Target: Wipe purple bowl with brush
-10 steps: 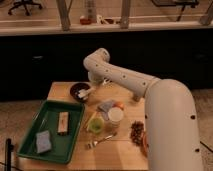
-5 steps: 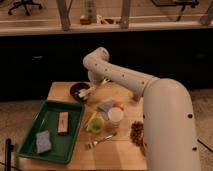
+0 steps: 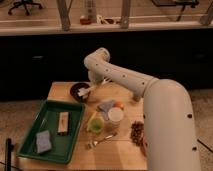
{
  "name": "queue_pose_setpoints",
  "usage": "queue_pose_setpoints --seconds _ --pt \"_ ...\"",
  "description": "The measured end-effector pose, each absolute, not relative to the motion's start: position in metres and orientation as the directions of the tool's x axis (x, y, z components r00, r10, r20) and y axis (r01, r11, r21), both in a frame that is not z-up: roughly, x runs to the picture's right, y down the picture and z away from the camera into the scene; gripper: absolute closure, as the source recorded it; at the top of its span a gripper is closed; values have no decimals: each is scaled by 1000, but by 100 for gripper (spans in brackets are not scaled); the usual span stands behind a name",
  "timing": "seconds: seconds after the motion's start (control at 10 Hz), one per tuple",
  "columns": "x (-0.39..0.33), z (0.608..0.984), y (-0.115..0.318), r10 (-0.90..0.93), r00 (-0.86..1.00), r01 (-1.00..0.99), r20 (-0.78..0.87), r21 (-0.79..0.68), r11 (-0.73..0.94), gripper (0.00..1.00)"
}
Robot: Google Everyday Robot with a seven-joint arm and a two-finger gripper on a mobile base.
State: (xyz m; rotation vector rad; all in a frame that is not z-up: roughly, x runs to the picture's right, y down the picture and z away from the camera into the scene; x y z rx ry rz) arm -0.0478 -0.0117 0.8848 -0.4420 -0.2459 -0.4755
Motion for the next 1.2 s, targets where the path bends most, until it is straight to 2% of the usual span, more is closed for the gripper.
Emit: queue_pose_setpoints --seconds 0.8,1.2 --pt "-50 897 -8 -144 972 214 186 -441 872 100" --pt "-49 904 3 -113 976 190 186 -480 856 100"
